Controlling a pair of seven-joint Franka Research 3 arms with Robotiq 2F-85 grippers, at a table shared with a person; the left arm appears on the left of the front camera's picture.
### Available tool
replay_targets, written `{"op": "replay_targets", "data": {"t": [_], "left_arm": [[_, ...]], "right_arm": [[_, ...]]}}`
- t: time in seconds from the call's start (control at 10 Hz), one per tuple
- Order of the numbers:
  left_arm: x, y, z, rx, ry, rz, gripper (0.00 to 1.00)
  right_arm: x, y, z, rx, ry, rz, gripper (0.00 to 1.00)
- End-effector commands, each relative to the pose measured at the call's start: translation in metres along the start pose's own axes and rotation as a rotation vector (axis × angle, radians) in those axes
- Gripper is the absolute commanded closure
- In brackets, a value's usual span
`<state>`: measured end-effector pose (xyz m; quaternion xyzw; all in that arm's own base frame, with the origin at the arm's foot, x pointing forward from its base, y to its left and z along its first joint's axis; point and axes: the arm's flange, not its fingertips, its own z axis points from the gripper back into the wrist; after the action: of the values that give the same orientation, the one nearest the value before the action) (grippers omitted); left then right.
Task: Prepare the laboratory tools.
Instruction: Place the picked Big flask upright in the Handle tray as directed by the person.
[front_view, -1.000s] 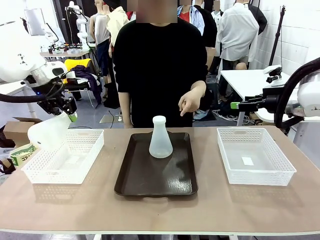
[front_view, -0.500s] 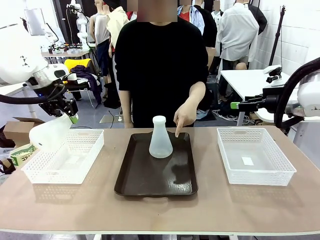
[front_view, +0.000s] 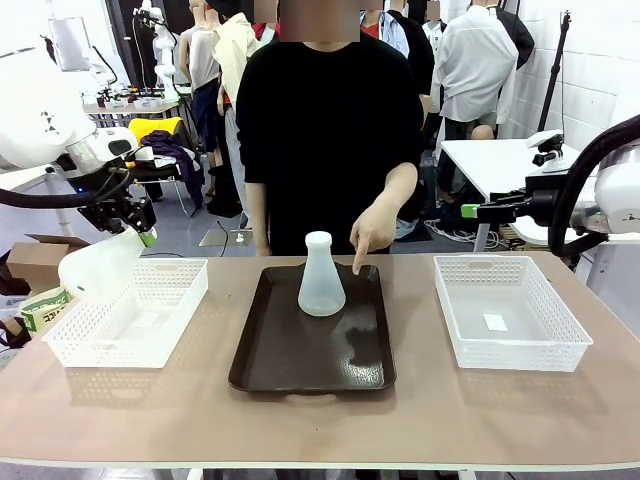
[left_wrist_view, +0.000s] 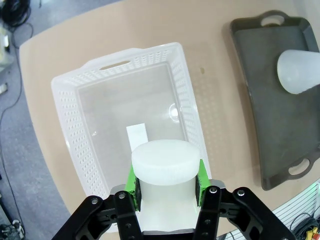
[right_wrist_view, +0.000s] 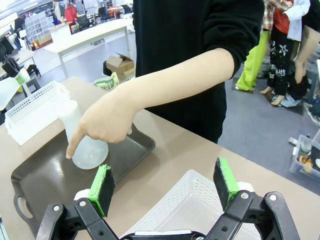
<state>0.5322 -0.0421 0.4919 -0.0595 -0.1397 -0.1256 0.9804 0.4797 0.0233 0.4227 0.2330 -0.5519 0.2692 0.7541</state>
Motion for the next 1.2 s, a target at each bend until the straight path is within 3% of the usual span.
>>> {"op": "replay_targets", "data": {"t": [0.0,0.1,0.2,0.6,0.7,1.1], "left_arm": [[-0.013,-0.033,0.007,-0.146,-0.069,-0.194,1.00],[-0.019,-0.055,0.016,-0.264,-0.133,-0.329,1.00],[-0.024,-0.075,0.024,-0.386,-0.258,-0.480,1.00],[-0.035,-0.121,0.041,-0.765,-0.551,-0.902,1.00],[-0.036,-0.129,0.040,-0.848,-0.608,-0.933,1.00],[-0.041,-0.123,0.034,-0.890,-0.814,-0.804,1.00]], "right_arm": [[0.000,0.000,0.001,0.004,0.012,-0.005,0.00],[0.000,0.000,0.001,0.004,0.012,-0.005,0.00],[0.000,0.000,0.001,0.004,0.012,-0.005,0.00],[0.000,0.000,0.001,0.004,0.012,-0.005,0.00],[0.000,0.000,0.001,0.004,0.012,-0.005,0.00],[0.000,0.000,0.001,0.004,0.012,-0.005,0.00]]}}
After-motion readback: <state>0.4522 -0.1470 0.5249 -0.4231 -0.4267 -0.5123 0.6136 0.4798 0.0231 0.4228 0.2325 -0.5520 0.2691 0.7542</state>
